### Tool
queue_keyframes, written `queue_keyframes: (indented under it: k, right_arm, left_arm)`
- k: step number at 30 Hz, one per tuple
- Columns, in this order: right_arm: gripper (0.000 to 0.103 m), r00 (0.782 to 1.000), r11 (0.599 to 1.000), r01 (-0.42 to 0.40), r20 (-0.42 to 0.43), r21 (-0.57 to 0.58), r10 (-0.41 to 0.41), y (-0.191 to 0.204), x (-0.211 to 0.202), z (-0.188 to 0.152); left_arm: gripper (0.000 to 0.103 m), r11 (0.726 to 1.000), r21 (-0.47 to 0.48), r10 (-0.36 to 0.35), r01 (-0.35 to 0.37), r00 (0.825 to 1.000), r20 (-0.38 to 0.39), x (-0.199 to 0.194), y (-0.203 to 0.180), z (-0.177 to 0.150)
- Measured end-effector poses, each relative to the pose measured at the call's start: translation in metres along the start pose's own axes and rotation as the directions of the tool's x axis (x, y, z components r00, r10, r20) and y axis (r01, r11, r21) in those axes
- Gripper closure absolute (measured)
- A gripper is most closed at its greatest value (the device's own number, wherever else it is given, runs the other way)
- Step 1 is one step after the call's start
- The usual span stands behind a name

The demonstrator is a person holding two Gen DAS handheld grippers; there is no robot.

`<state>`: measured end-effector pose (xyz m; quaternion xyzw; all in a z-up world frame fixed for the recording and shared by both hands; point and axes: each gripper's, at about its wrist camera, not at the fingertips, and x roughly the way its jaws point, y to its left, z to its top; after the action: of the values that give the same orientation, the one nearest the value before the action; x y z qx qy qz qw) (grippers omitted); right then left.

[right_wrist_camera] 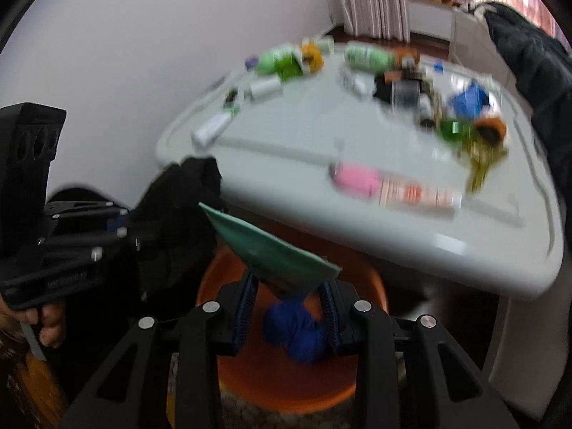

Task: Collect trash
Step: 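Lower the black sock and teal tube into the orange bin and release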

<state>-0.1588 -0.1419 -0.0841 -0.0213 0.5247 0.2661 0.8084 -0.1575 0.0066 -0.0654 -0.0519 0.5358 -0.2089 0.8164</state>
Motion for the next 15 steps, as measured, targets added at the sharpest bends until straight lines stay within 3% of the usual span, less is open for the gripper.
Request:
queue_keyframes:
  k: [2,4,5,6,11,15]
  right_arm:
    - [0.069,0.998,0.999,-0.009,-0.061,0.036,0.012,-0.005,0.01,-0.013]
    - [0.047,0.996,0.998,0.006,-0.091,0.067,0.0,-0.01,0.015,-0.02]
    - [0.026,0.996,0.997,0.021,-0.086,0.076,-0.015,-0.012,0.012,-0.022]
    - [0.023,0.998,0.996,0.04,-0.059,0.084,-0.035,-0.016,0.006,-0.021]
    - [0.016,0.995,0.986,0.078,0.046,0.146,-0.086,-0.039,-0.022,-0.004]
    - [0.014,0.986,0.981,0.087,0.127,0.174,-0.109,-0.06,-0.053,0.032]
  left_arm:
    - [0.09,1.0,0.021,-0.008,0.009,0.998,-0.059,0.013,-0.008,-0.011]
    - [0.072,1.0,0.028,0.001,0.002,0.993,-0.116,0.023,-0.014,-0.017]
    - [0.05,1.0,0.02,0.021,-0.018,0.992,-0.122,0.024,-0.013,-0.018]
    - [0.036,0.999,0.014,0.036,-0.034,0.993,-0.113,0.022,-0.011,-0.016]
    - [0.034,0.995,-0.056,0.086,-0.085,0.996,0.007,0.0,0.012,0.005]
    - [0.034,0.989,-0.062,0.139,-0.132,0.984,0.114,-0.02,0.034,0.045]
